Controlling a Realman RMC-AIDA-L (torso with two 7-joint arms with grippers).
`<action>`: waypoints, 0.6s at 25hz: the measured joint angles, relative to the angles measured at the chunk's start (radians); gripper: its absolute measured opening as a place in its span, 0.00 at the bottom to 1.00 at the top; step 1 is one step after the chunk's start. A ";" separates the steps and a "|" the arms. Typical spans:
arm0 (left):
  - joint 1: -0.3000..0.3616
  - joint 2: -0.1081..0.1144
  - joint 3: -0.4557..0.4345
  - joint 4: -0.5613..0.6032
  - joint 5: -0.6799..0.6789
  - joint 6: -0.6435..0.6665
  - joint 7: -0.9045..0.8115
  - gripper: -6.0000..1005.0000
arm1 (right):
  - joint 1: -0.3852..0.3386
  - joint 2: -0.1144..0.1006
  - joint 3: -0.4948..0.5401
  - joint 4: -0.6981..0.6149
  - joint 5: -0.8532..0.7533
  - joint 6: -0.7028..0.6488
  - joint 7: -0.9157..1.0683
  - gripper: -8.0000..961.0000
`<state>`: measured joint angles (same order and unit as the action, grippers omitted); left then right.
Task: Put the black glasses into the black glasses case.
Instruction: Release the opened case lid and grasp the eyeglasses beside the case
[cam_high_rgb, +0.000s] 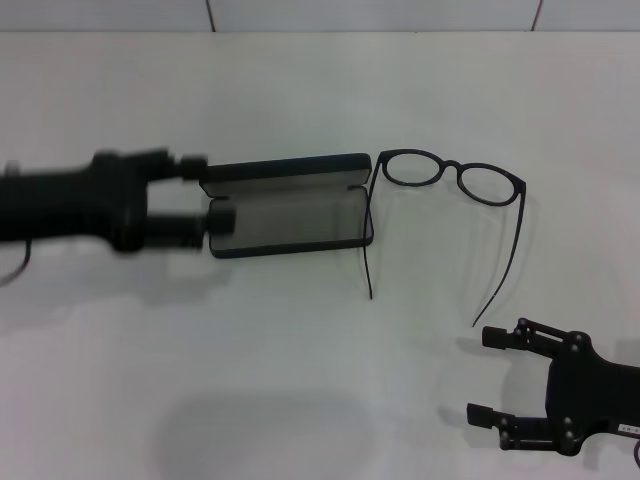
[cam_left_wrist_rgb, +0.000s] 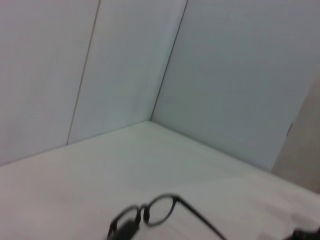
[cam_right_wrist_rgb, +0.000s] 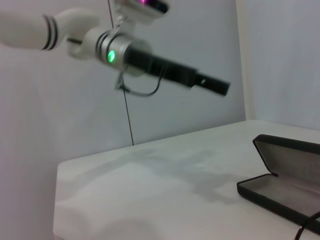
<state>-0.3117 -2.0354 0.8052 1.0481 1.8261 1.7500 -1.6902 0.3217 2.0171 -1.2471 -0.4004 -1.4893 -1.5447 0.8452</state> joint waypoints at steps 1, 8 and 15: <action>0.024 -0.008 -0.001 -0.001 0.001 -0.001 0.034 0.88 | 0.000 0.000 0.000 0.000 0.000 0.000 0.000 0.89; 0.178 -0.051 -0.053 -0.074 0.024 -0.009 0.326 0.88 | -0.002 -0.001 0.007 -0.001 0.000 0.003 0.000 0.89; 0.219 -0.049 -0.129 -0.267 0.067 -0.078 0.550 0.87 | -0.011 -0.003 0.029 0.000 0.000 0.003 0.002 0.89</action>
<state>-0.0929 -2.0846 0.6763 0.7810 1.8931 1.6718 -1.1406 0.3105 2.0139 -1.2180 -0.4003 -1.4895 -1.5416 0.8475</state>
